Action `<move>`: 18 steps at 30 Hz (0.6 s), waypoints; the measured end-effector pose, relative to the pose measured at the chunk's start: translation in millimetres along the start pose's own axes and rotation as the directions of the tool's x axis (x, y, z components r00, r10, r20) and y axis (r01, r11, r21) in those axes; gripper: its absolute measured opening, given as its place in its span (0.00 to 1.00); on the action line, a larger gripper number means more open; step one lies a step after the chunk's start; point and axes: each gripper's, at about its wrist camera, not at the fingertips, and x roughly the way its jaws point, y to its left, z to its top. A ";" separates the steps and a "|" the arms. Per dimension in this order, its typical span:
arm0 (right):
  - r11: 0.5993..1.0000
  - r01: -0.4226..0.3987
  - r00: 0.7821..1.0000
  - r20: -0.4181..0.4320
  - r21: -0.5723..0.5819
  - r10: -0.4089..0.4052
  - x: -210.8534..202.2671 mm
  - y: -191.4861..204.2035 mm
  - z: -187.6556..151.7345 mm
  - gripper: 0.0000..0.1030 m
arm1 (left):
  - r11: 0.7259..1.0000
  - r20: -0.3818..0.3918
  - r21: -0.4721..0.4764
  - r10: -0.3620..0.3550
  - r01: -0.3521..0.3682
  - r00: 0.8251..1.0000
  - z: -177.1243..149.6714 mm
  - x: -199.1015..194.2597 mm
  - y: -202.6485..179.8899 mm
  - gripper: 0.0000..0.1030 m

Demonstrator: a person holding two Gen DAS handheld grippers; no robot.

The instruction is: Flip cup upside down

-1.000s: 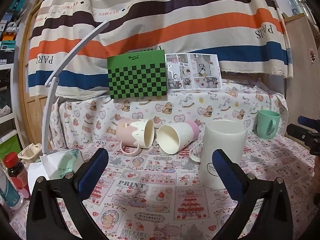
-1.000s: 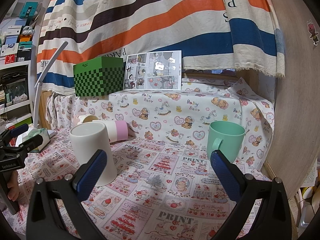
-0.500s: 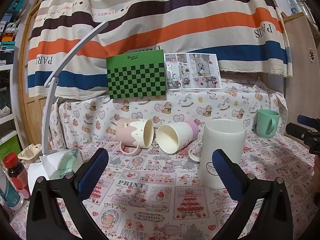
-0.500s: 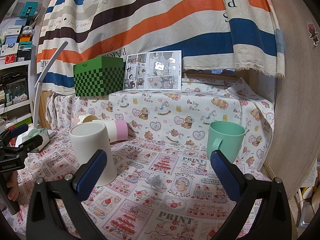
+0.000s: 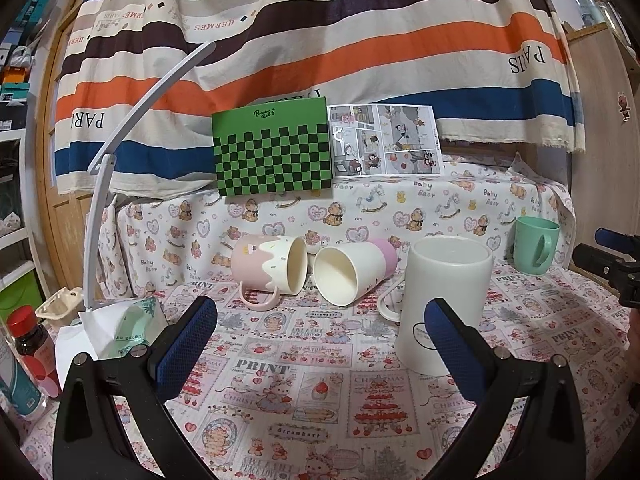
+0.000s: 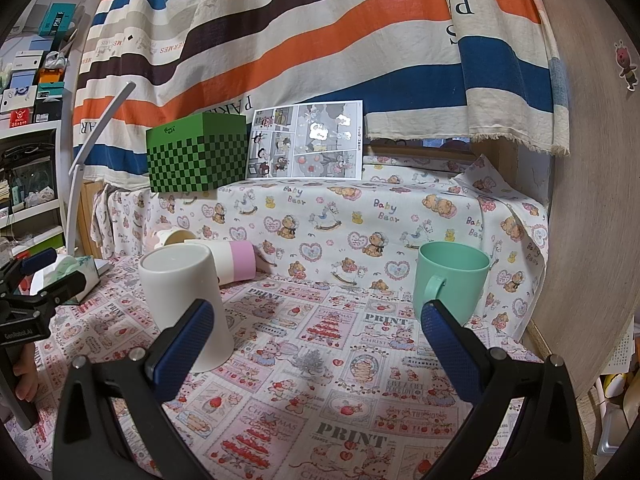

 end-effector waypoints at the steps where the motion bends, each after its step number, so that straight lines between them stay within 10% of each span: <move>1: 1.000 -0.001 1.000 0.000 0.000 0.001 0.2 0.2 0.2 1.00 | 1.000 0.000 0.000 -0.001 0.001 1.000 0.0 0.1 0.1 1.00; 18: 1.000 0.001 1.000 -0.004 0.000 -0.001 -0.2 -1.2 -0.1 1.00 | 1.000 -0.014 -0.003 0.006 -0.006 1.000 -0.4 3.5 1.5 1.00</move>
